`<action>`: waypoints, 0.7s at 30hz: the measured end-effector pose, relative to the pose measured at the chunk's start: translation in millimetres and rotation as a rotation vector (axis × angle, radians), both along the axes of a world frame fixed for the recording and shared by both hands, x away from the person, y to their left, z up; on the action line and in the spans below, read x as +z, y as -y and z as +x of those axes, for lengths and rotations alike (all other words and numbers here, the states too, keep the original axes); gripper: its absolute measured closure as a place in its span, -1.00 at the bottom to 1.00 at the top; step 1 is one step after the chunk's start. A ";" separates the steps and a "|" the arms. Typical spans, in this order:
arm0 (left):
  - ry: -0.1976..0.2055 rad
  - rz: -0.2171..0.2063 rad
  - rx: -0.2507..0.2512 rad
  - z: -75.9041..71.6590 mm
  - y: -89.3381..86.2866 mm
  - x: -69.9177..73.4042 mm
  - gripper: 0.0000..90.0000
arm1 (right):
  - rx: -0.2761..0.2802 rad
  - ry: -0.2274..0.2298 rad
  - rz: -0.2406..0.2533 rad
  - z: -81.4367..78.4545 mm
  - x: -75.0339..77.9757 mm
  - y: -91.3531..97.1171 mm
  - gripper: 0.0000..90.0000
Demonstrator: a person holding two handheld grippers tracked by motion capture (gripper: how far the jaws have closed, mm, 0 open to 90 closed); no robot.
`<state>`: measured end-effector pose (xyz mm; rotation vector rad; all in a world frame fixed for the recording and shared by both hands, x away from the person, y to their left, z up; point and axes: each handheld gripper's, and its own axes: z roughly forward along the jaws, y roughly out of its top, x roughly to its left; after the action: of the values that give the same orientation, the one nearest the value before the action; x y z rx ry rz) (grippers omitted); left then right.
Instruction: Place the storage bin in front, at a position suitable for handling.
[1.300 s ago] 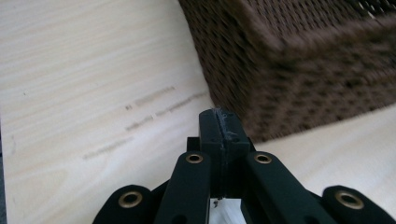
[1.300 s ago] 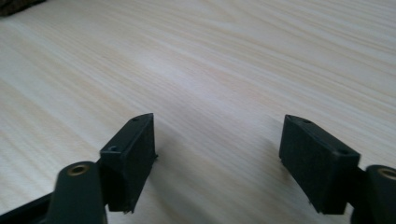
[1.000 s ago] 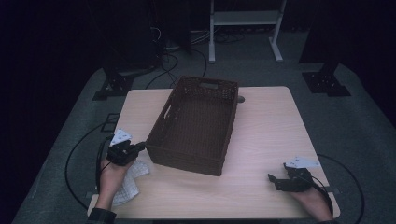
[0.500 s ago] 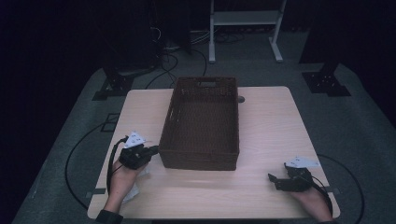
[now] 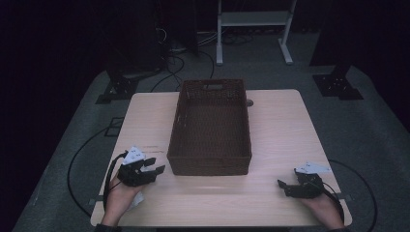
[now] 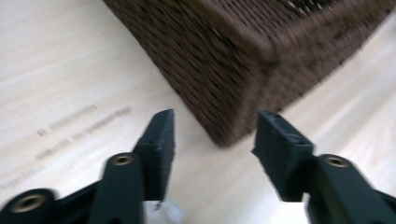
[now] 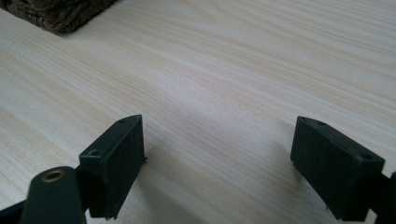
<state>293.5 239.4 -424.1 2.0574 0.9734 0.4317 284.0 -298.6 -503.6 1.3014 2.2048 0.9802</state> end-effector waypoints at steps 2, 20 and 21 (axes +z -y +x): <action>-0.003 0.013 -0.017 -7.2 5.5 -4.6 -0.14 | 0.000 0.000 0.000 0.2 0.0 -0.1 -0.63; -0.092 0.138 -0.079 -24.2 50.7 -59.7 -0.96 | 0.000 0.001 -0.001 0.3 0.0 -0.1 -0.63; -0.095 0.139 -0.080 -23.9 51.0 -61.0 -0.96 | 0.000 0.001 -0.001 0.3 0.0 -0.1 -0.63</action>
<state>269.6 188.4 -485.1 2.2515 0.9354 0.3719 284.3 -298.4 -503.6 1.3003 2.2045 0.9788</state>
